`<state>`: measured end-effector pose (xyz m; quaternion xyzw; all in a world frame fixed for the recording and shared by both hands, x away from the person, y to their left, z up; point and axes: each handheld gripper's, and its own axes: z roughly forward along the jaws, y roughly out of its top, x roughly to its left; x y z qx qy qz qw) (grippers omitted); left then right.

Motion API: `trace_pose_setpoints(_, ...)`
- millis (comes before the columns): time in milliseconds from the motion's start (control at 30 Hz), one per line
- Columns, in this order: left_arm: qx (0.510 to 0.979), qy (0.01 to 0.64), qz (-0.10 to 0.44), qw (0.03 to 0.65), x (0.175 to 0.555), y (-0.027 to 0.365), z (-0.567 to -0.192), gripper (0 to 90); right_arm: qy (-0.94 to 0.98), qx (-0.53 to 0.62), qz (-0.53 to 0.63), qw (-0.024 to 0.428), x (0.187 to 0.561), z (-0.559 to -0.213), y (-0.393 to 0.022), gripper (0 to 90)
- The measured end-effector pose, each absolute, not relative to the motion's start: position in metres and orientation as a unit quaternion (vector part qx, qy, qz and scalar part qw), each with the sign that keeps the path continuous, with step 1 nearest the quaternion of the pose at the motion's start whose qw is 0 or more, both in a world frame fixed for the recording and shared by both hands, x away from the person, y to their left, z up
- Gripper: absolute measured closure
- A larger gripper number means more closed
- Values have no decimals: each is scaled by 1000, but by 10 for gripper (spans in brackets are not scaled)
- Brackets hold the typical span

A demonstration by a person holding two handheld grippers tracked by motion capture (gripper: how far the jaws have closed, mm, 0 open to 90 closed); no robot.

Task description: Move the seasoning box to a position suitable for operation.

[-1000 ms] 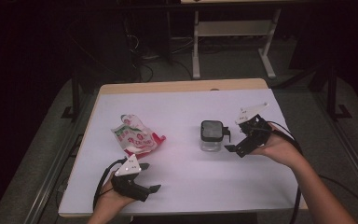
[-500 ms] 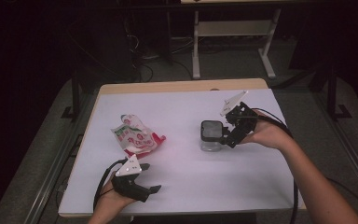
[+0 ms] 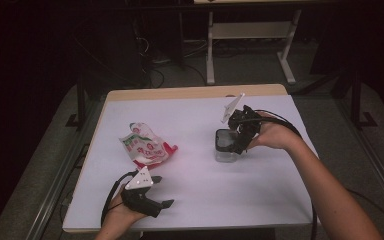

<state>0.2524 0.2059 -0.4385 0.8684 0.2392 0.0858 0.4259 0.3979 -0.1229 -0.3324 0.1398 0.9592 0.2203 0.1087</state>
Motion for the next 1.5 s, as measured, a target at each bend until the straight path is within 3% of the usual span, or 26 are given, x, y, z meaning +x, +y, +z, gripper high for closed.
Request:
trace_pose_setpoints(867, 874, 227, 76, 424, 251, 201, -440, 126, 981, 104, 146, 71, 427, -387, -95, 0)
trace_pose_setpoints(900, 874, 226, 75, 423, 251, 201, -440, 126, 981, 104, 145, 71, 427, -387, -95, 3)
trace_pose_setpoints(967, 874, 227, 74, 423, 251, 201, -440, 126, 982, 101, 146, 66, 427, -388, -94, 93)
trace_pose_setpoints(1500, 874, 229, 70, 422, 251, 201, -441, 127, 990, 84, 106, 46, 430, -387, -90, 111)
